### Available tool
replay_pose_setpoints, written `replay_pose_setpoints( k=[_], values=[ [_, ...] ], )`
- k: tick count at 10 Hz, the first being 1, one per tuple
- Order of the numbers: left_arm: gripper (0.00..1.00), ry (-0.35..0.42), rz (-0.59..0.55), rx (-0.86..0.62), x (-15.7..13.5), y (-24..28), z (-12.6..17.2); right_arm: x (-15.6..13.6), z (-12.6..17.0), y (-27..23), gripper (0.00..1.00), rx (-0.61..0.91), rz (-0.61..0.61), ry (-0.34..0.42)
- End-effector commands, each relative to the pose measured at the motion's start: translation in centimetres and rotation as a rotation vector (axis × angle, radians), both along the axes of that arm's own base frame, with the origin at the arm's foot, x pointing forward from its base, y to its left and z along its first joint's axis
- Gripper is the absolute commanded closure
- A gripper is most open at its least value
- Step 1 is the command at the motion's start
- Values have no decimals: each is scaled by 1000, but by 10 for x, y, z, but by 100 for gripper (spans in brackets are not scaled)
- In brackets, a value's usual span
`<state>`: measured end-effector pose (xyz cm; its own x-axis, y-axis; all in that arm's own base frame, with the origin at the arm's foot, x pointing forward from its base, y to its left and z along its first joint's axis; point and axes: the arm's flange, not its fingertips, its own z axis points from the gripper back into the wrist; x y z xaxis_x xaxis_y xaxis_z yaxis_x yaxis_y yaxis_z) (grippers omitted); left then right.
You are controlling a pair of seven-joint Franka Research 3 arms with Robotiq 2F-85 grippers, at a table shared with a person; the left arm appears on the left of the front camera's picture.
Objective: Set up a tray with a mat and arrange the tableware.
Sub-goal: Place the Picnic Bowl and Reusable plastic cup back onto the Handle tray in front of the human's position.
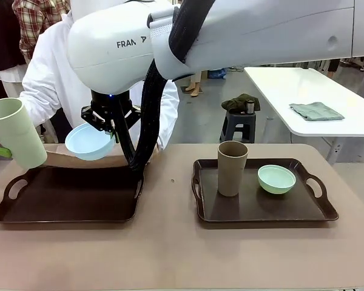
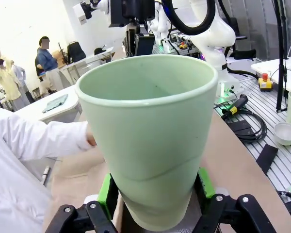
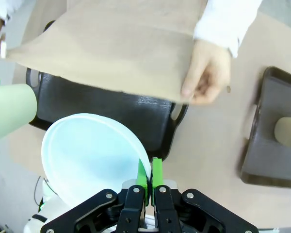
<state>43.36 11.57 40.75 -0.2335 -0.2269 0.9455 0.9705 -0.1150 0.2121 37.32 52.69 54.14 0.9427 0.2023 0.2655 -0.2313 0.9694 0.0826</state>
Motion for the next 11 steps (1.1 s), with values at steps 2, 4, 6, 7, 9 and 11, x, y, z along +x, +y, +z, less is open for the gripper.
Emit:
replay_pose_setpoints(
  k=[2, 4, 6, 7, 9, 11],
  values=[
    [100, -15, -5, 2, 1, 0, 2, 1, -1, 2, 100, -7, 4, -12],
    [100, -15, -5, 2, 1, 0, 2, 1, -1, 2, 100, -7, 4, -12],
    [100, -15, -5, 2, 1, 0, 2, 1, -1, 2, 100, -7, 4, -12],
    [100, -15, -5, 2, 1, 0, 2, 1, -1, 2, 100, -7, 4, -12],
    [100, -15, -5, 2, 1, 0, 2, 1, -1, 2, 100, -7, 4, -12],
    [100, -15, -5, 2, 1, 0, 2, 1, -1, 2, 100, -7, 4, -12]
  ],
)
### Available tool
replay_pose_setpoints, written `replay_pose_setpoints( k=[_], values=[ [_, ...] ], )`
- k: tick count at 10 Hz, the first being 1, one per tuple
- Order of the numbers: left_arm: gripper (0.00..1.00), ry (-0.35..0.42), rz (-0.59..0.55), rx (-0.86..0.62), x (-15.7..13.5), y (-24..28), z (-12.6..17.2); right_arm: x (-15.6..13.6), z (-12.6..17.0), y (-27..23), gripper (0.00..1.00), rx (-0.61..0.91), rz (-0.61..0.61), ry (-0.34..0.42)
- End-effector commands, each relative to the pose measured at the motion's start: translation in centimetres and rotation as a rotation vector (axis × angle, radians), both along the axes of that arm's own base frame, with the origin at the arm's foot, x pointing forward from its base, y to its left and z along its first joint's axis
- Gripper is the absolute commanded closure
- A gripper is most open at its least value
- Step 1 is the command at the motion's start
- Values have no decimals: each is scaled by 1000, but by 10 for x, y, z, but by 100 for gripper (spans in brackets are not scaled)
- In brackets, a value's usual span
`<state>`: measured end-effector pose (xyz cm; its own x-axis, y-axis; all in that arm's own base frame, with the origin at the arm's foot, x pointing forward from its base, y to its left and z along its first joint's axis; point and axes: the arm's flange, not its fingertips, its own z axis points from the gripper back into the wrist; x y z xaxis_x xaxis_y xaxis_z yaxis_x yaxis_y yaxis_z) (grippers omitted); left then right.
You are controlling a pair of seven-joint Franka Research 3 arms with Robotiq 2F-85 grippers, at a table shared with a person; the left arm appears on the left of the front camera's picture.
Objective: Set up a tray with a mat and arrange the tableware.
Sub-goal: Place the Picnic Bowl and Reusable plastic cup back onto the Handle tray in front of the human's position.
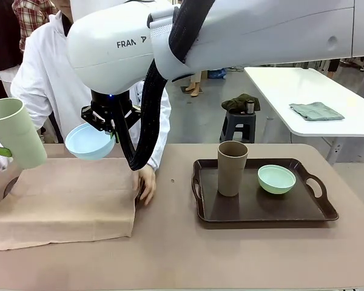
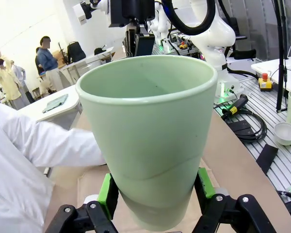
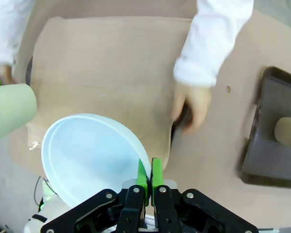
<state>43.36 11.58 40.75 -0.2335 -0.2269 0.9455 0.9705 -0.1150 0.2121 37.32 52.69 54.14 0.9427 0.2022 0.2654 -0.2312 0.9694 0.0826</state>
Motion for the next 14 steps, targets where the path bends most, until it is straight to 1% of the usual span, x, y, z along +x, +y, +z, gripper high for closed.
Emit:
replay_pose_setpoints(
  k=[1, 14],
  values=[
    [100, -15, -5, 2, 1, 0, 2, 1, -1, 2, 100, -6, 4, -12],
    [100, -15, -5, 2, 1, 0, 2, 1, -1, 2, 100, -6, 4, -12]
  ],
)
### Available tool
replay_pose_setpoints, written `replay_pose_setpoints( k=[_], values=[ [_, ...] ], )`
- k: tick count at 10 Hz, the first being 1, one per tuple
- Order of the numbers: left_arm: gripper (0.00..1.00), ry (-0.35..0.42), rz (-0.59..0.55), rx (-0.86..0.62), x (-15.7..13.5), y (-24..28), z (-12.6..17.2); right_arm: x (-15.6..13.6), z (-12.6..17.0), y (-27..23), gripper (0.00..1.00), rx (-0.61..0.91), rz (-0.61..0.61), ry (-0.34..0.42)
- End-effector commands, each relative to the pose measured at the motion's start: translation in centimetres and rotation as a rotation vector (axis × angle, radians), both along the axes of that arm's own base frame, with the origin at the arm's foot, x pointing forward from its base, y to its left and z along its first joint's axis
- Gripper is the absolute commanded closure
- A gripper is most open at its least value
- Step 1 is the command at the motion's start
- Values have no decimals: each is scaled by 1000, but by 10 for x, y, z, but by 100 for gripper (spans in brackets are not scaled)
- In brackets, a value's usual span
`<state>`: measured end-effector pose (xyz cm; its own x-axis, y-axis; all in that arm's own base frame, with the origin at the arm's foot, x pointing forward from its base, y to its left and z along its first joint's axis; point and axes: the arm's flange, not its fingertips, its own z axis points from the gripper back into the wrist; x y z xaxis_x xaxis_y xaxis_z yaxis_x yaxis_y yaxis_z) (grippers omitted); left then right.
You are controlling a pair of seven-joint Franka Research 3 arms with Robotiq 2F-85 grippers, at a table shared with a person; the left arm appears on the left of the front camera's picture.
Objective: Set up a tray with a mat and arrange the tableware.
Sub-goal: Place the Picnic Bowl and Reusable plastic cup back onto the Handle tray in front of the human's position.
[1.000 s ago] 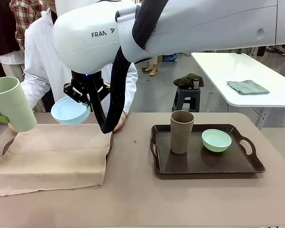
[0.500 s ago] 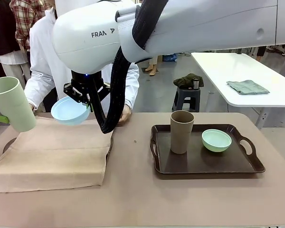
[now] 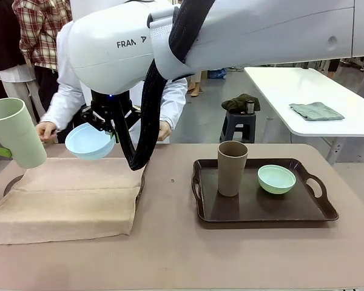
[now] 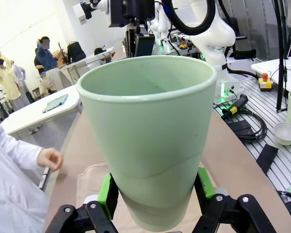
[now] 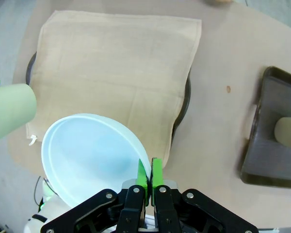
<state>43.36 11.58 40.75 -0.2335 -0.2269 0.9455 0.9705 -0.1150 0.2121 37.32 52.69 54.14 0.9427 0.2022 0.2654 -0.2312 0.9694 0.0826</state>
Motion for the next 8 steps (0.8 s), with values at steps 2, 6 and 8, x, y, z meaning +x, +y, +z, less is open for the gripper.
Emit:
replay_pose_setpoints(
  k=[2, 6, 8],
  values=[
    [100, -15, -5, 2, 1, 0, 2, 1, -1, 2, 100, -6, 4, -12],
    [19, 18, -5, -97, 38, -3, -47, 44, -49, 7, 96, 46, 21, 17],
    [19, 16, 13, -70, 49, -2, -73, 53, -71, 10, 96, 56, 32, 20]
  ],
)
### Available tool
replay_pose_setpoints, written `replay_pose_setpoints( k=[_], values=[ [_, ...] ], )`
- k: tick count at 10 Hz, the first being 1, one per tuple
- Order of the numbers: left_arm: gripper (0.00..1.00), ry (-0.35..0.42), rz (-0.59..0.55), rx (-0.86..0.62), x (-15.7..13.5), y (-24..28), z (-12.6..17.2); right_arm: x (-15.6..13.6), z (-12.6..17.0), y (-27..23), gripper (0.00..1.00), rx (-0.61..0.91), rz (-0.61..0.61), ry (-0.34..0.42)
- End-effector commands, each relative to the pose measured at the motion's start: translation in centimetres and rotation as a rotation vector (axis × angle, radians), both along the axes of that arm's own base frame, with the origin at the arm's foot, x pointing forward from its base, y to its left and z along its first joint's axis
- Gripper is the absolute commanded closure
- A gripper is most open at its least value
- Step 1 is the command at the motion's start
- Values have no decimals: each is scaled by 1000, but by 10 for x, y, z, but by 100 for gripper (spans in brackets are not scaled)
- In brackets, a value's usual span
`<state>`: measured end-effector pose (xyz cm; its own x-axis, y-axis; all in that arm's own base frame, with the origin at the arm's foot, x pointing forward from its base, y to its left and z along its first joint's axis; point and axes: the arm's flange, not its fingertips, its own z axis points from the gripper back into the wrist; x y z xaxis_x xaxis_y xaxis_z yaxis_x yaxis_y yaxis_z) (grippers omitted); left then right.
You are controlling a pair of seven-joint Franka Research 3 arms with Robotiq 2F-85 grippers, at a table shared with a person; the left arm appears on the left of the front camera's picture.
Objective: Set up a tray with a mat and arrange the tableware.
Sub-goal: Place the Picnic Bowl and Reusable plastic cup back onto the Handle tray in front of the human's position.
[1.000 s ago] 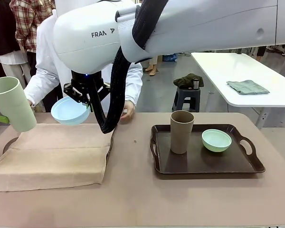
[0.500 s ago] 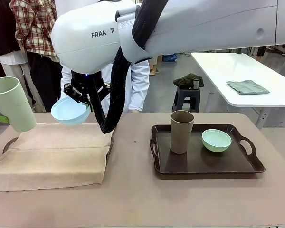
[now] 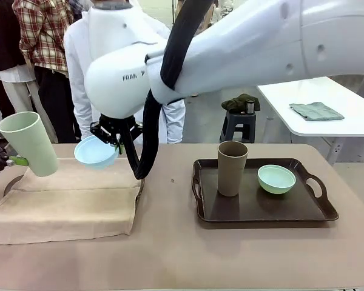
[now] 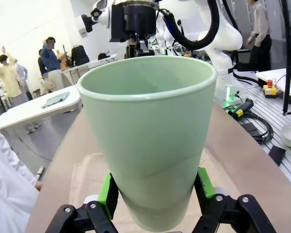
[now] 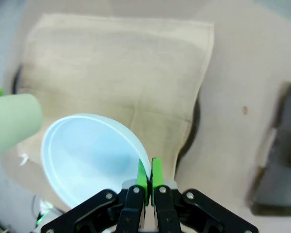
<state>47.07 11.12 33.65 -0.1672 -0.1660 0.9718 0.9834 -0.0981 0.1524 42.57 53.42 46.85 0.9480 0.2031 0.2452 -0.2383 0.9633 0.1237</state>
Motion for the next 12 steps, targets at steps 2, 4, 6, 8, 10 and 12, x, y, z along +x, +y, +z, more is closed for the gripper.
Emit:
replay_pose_setpoints(
  k=[2, 4, 6, 8, 10, 12],
  values=[
    [19, -40, 21, 36, 26, 5, -25, 10, -20, 4, 96, 24, 25, -19],
    [19, -68, 33, 40, 38, 10, -44, 19, -46, 6, 96, 12, 36, -20],
    [19, -58, 28, 49, 44, 13, -61, 28, -69, 6, 96, 8, 30, 8],
    [19, -32, 22, 53, 46, 12, -76, 39, -87, 3, 96, 7, 18, 18],
    [19, 6, 27, 60, 59, 6, -48, 36, -87, 1, 96, -16, 15, 25],
    [19, 6, 27, 60, 59, 6, -48, 36, -87, 1, 96, -16, 15, 25]
  ],
)
